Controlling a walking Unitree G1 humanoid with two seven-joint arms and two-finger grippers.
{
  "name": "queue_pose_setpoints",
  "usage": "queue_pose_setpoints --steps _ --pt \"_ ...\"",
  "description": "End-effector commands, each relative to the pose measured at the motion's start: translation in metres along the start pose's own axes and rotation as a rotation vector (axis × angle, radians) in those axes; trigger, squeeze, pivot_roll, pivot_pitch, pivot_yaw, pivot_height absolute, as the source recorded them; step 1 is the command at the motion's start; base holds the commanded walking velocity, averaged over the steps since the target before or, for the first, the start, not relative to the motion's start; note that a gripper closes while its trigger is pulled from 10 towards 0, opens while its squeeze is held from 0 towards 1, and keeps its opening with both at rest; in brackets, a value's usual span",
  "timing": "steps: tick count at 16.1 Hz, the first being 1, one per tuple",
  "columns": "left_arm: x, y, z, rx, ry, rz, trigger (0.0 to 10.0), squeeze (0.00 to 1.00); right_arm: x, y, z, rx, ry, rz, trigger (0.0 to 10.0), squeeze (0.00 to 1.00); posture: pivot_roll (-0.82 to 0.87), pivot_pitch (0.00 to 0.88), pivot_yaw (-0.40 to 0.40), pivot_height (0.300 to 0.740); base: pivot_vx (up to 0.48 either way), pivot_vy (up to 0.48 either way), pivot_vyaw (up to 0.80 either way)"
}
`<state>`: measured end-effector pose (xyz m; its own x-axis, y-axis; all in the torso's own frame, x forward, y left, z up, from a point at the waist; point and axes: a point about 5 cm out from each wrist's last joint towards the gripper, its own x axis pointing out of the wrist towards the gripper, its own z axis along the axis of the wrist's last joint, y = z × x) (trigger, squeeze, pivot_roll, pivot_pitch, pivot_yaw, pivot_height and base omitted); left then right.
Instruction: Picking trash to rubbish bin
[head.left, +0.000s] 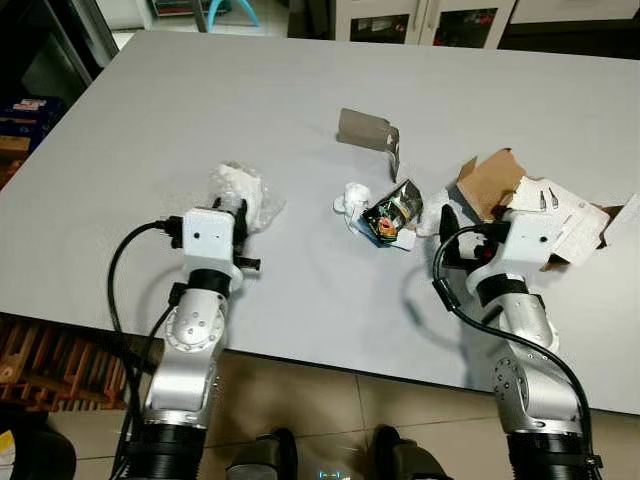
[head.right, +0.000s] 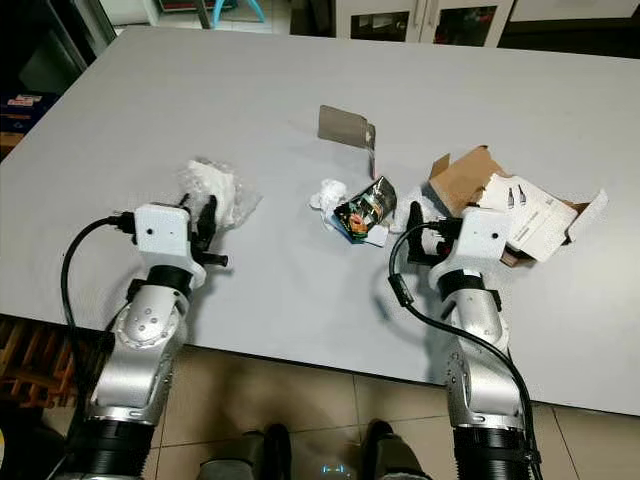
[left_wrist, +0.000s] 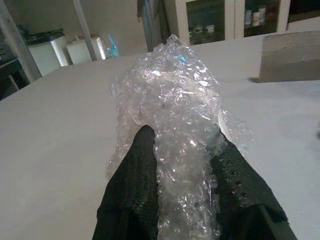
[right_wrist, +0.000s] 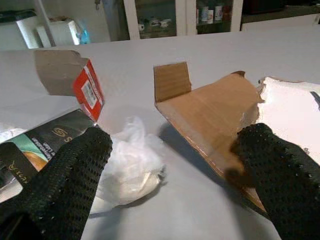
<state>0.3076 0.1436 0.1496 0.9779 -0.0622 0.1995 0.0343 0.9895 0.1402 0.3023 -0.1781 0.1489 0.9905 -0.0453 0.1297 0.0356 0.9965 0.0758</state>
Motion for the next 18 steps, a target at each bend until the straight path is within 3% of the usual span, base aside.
queue_pose_setpoints --steps 1,13,18 --pt "-0.003 -0.004 0.001 -0.012 0.003 -0.005 10.0 0.00 0.001 0.004 0.002 -0.007 -0.004 0.013 10.0 0.00 0.00 0.229 0.050 0.740 0.000 0.000 0.00" --pt "-0.002 -0.002 0.003 -0.019 -0.003 0.000 10.0 0.00 0.002 0.006 0.004 0.007 -0.006 0.023 10.0 0.00 0.00 0.244 0.049 0.740 0.000 0.000 0.00" --pt "0.004 -0.001 0.021 -0.021 -0.081 0.003 10.0 0.00 0.006 0.001 0.022 0.016 -0.093 0.002 10.0 0.00 0.00 0.246 0.050 0.740 0.000 0.000 0.00"
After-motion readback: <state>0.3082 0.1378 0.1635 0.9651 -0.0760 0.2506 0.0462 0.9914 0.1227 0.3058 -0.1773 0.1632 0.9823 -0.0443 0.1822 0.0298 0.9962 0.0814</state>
